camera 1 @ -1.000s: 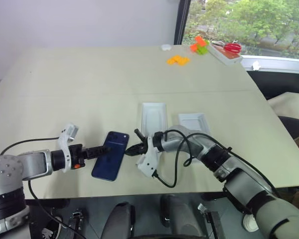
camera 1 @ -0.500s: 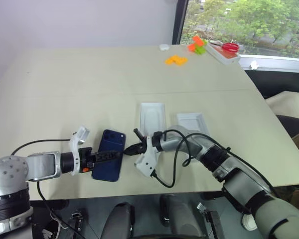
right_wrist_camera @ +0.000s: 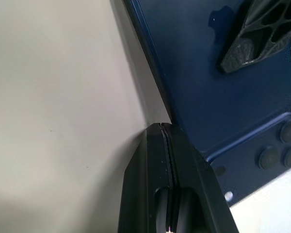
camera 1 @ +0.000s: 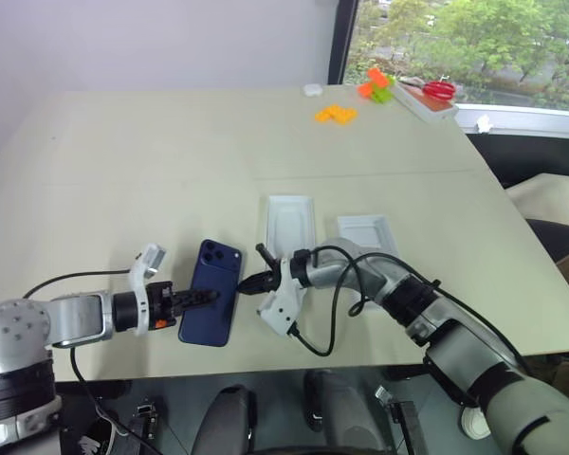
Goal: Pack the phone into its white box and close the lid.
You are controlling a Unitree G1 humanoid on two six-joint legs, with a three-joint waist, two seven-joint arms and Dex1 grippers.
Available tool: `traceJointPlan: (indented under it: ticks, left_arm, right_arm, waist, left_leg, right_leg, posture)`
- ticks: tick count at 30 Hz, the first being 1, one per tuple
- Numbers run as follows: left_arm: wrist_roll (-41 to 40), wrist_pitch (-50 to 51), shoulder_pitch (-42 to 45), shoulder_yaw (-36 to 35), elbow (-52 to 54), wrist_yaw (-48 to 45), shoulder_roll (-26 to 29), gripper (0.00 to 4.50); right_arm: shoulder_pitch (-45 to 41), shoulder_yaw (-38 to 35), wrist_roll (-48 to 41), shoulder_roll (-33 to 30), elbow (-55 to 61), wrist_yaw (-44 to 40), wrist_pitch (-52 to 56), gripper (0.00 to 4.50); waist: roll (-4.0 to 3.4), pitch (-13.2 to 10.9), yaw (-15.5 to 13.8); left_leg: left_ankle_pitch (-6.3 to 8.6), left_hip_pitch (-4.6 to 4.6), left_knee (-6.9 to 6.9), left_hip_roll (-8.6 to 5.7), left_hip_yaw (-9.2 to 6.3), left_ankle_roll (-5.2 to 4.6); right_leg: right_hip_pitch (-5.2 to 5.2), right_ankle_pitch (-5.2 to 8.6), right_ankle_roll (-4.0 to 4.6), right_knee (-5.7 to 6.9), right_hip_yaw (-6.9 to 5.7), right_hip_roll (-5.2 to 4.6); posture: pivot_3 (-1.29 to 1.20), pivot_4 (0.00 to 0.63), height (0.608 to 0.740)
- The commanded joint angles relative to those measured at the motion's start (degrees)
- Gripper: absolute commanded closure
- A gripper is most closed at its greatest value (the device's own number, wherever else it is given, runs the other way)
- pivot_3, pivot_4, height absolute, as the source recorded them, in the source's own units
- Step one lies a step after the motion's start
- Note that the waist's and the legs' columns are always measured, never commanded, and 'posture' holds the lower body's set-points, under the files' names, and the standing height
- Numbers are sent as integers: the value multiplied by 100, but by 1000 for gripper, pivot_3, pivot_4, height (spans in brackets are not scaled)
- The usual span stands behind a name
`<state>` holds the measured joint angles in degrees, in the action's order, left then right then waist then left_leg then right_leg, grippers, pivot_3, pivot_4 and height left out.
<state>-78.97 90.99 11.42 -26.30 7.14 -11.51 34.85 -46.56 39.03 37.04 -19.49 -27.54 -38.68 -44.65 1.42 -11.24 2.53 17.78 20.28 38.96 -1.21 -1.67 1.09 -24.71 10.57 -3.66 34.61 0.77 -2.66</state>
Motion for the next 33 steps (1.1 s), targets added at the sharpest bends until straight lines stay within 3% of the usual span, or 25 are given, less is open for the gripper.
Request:
traceJointPlan:
  ticks: [1, 6, 9, 12, 14, 19, 24, 26, 30, 33]
  left_arm:
    - [-158, -149, -114, -284, -185, -62, 164, 4465]
    - [-523, -351, -165, -476, -493, -103, 277, 4465]
    - [-909, -618, -127, -595, -713, -49, 192, 4465]
    - [-1311, -946, 0, -576, -845, 323, 89, 4500]
    - [-1449, -1039, 15, -394, -719, 530, 107, 4500]
    - [-2229, -2016, 517, 182, -355, 1926, -472, 4500]
    - [-2472, -2730, 1022, 672, -299, 2692, -940, 4500]
    - [-2359, -2947, 1386, 1051, -420, 2853, -1402, 4500]
    - [-1878, -3054, 1889, 1537, -876, 2765, -1936, 4500]
    - [-1649, -2912, 2141, 1768, -1259, 2633, -2042, 4500]
  right_arm:
    - [-69, -211, -492, -173, 256, -331, 85, 4500]
    - [204, -378, -1670, -451, 860, -1246, 570, 4500]
    - [666, -853, -3466, -449, 1858, -1978, 1983, 4500]
    - [1030, -1380, -4880, -546, 2829, -2343, 3741, 3575]
    - [1113, -1688, -5169, -598, 3130, -2259, 4266, 2675]
    - [1467, -2893, -6292, -1147, 3316, -2274, 5678, 142]
    - [1970, -3456, -6201, -2004, 3095, -2689, 5685, 64]
    - [2324, -3694, -6533, -2291, 3325, -2897, 6068, 64]
    - [2568, -3805, -6567, -2464, 3465, -2990, 6249, 64]
    - [2553, -3846, -6425, -2443, 3472, -2890, 6139, 64]
  waist:
    - [0, 0, -1]
    - [0, -3, -5]
    - [0, -4, -23]
    - [-2, -5, -50]
    - [-1, -5, -71]
    - [-2, -5, -289]
    - [-1, -5, -322]
    - [-8, -7, -331]
    - [-7, -7, -311]
    - [-7, -7, -271]
  left_leg:
    - [0, 2, 0, 0, 0, 0]
    - [1, 11, -4, 2, -1, -2]
    - [1, 15, -12, 5, -4, -2]
    - [3, 22, -13, 7, -5, -6]
    - [4, 26, -13, 6, -5, -7]
    - [6, 35, -13, 3, -6, -8]
    - [11, 107, -6, -9, -1, -18]
    - [13, 113, -7, -9, 5, -22]
    - [18, 117, -7, -17, 5, -31]
    - [19, 112, -3, -16, 21, -34]
  right_leg:
    - [-1, 0, 0, -1, 0, -1]
    - [-10, 0, 0, -5, -1, -2]
    - [-11, 0, 0, -15, -3, -7]
    - [-15, -1, -2, -19, -5, -16]
    - [-15, -2, -1, -26, -6, -20]
    - [-14, -2, 0, -36, -13, -30]
    - [-74, -12, -16, -44, -13, -36]
    - [-84, -17, -23, -44, -13, -35]
    - [-82, -17, -23, -48, -14, -34]
    - [-82, -16, -23, -50, -7, -19]
  posture:
    - [0, 150, 740]
    - [0, 150, 740]
    - [0, 150, 740]
    - [0, 150, 740]
    - [0, 150, 740]
    - [0, 150, 740]
    - [0, 150, 740]
    - [0, 150, 740]
    - [0, 150, 740]
    - [0, 150, 740]
